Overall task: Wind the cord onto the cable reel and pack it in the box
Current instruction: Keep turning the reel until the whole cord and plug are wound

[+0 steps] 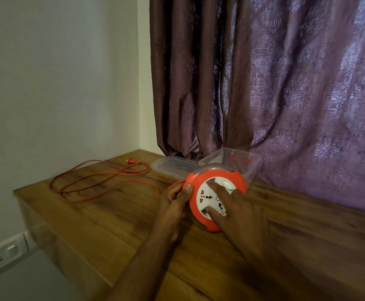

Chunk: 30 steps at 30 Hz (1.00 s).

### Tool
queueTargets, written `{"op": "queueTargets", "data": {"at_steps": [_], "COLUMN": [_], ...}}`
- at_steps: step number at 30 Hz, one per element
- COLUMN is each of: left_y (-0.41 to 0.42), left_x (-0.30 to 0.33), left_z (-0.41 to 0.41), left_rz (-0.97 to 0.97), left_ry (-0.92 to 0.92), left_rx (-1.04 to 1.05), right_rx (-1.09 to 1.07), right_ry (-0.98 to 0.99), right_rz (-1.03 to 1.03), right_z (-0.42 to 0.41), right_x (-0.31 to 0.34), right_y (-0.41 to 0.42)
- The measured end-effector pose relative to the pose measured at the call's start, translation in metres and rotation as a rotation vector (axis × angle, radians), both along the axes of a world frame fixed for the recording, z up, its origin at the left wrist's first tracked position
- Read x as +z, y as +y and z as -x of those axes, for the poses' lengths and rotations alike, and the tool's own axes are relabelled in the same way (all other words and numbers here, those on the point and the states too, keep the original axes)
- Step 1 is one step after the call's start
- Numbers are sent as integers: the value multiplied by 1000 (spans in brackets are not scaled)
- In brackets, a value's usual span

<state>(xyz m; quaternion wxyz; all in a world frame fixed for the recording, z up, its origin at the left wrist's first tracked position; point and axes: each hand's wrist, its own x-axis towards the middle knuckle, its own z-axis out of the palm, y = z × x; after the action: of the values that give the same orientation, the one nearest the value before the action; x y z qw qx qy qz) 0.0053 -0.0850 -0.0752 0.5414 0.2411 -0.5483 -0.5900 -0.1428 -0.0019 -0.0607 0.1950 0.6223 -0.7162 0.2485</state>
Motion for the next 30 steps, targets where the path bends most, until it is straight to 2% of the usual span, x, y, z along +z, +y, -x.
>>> {"op": "queueTargets", "data": {"at_steps": [11,19,22,25,27,30], "left_y": [3,3,1,-2,-3,-4], "left_x": [-1,-3,-2,-2,-2,-4], "left_z": [3,4,3,2,1,1], "left_rz": [34,4,-3,-4,-11,-40], "left_ry": [-30,-36,-28,13,31,52], "left_rx": [-4,-27,-14,39,64,71], "right_rx": [-51,-43,-14,56,92,106], "right_ry": [-247,-571,-492,-248,-52,57], "right_rz": [111,97,71,118,48,-122], "right_z": [0,-1,-1,-4,-7,-9], "right_x": [-4,-3,-2,0,-1,-6], "right_y": [-6,-7,-5,0,0,-3]}}
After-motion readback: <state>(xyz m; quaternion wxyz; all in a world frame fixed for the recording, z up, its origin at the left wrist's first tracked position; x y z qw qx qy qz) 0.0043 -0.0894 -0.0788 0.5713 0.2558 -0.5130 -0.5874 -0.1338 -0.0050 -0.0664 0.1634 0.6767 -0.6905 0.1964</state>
